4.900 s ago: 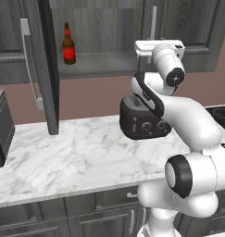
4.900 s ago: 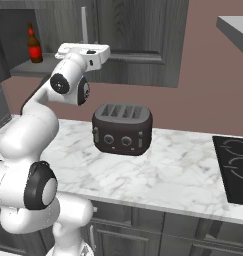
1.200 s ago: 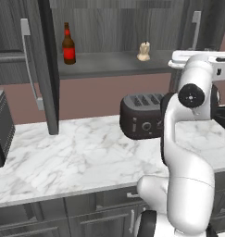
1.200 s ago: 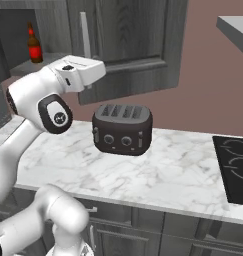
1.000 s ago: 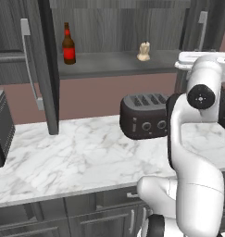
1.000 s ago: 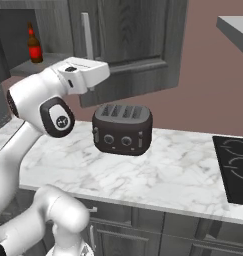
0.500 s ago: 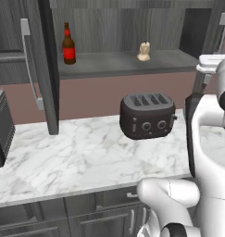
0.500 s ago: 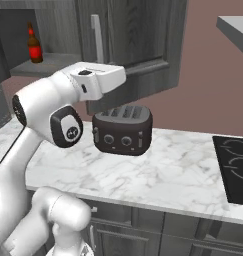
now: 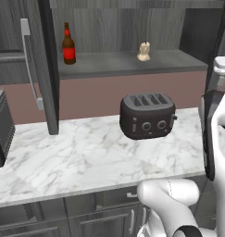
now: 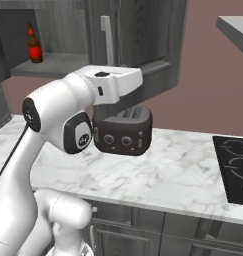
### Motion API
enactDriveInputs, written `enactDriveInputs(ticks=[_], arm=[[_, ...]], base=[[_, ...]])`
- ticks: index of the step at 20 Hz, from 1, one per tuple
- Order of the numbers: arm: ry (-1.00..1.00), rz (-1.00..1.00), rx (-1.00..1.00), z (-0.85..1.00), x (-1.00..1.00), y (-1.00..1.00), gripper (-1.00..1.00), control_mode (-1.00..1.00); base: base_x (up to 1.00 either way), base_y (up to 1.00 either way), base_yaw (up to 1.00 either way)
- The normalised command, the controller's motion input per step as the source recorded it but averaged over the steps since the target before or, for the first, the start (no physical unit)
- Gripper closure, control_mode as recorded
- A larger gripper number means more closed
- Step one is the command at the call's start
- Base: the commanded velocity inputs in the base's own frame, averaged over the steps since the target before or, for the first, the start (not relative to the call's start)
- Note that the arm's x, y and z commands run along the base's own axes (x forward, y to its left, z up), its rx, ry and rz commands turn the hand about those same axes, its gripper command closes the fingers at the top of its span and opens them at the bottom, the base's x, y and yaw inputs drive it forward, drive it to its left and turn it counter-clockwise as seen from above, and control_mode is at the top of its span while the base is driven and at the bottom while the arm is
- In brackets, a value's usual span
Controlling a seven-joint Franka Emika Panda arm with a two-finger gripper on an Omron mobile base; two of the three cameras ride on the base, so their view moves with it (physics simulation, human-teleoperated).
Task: Get the candle and the beer from the cabinet and move them to the dining counter.
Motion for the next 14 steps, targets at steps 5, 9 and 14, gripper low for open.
enactDriveInputs(ticks=[5,9,14], arm=[[0.00,0.00,0.03,0.00,-0.04,-0.52,1.00,-1.00],[0.00,0.00,0.04,0.00,0.00,-0.50,1.00,-1.00],[0.00,0.00,0.03,0.00,0.00,-0.45,1.00,-1.00]], base=[[0.00,0.00,0.00],[0.00,0.00,0.00],[0.00,0.00,0.00]])
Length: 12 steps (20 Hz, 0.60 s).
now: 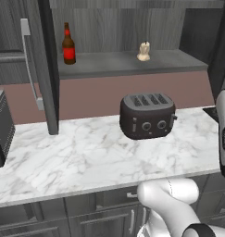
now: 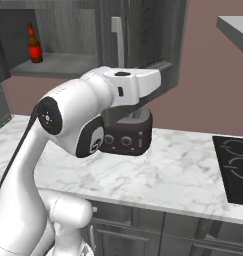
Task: Get the candle and the beer from the cabinet and move them to the dining counter.
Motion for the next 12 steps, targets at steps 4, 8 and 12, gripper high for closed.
enactDriveInputs(ticks=[4,8,12], arm=[[0.00,0.00,0.02,0.00,0.00,-0.39,1.00,-1.00],[0.00,0.00,0.03,0.00,0.00,-0.40,1.00,-1.00],[0.02,0.00,0.03,0.00,0.00,-0.19,1.00,-1.00]], base=[[0.00,0.00,0.00],[0.00,0.00,0.00],[0.00,0.00,0.00]])
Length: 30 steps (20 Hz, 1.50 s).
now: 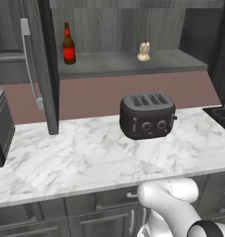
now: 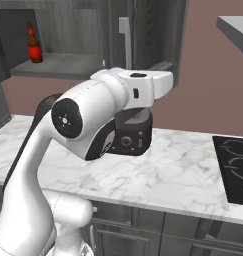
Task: Get the candle and the beer from the cabinet and move them to the dining counter.
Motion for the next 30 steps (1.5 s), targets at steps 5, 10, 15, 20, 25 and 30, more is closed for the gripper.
enactDriveInputs(ticks=[5,10,15,20,25,30], arm=[[0.02,0.00,0.00,0.00,0.00,-0.02,-1.00,-1.00],[0.00,0.00,0.00,0.02,-0.28,0.00,-1.00,-1.00],[0.00,-0.03,0.00,0.00,-0.67,0.00,-1.00,-1.00],[0.00,-0.07,0.00,0.06,-0.98,0.00,-1.00,-1.00],[0.00,-0.03,0.00,0.11,-1.00,0.00,-1.00,-1.00],[0.00,0.00,0.00,0.11,-1.00,0.00,-1.00,-1.00]], base=[[0.00,0.00,0.00],[0.00,0.00,0.00],[0.00,0.00,0.00],[0.00,0.00,0.00],[0.00,0.00,0.00],[0.00,0.00,0.00]])
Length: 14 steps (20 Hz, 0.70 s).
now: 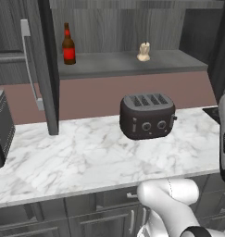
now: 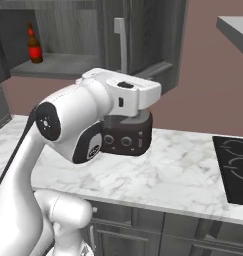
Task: Get the candle and the beer from the cabinet and move them to the dining counter.
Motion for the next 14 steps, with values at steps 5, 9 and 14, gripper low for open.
enactDriveInputs(ticks=[5,9,14], arm=[[0.00,0.06,0.00,0.06,-1.00,0.00,-1.00,-1.00],[0.00,0.36,0.00,0.02,-1.00,0.16,-1.00,-1.00],[0.00,0.64,0.00,0.00,-1.00,0.24,-1.00,-1.00]], base=[[0.00,0.00,0.00],[0.00,0.00,0.00],[0.00,0.00,0.00]])
